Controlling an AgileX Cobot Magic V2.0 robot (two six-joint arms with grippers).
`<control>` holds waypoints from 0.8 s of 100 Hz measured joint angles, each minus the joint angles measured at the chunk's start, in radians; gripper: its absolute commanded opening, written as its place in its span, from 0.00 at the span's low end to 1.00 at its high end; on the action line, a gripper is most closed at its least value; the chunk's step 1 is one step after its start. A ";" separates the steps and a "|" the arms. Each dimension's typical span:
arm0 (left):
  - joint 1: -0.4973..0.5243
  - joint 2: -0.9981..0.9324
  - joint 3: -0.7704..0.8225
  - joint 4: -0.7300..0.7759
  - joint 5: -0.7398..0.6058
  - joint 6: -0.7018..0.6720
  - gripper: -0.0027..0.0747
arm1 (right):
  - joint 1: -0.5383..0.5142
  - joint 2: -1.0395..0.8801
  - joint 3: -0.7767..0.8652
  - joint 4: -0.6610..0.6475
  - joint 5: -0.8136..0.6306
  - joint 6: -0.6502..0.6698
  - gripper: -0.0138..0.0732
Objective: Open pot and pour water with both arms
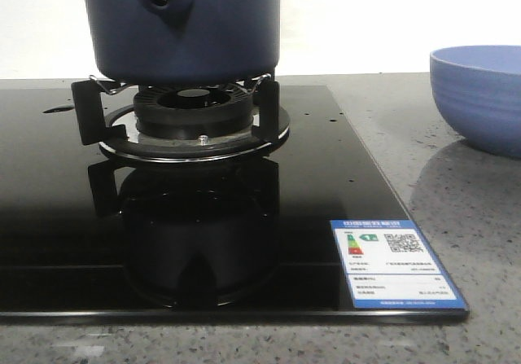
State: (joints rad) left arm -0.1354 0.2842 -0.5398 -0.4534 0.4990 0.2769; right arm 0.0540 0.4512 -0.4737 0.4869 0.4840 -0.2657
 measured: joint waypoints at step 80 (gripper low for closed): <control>-0.435 0.432 -0.055 -0.123 -0.374 0.092 0.51 | 0.097 0.119 -0.109 0.031 0.005 -0.163 0.74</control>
State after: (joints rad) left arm -0.5705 0.7160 -0.5952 -0.5763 0.1248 0.3694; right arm 0.1513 0.5706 -0.5832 0.5176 0.4893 -0.4285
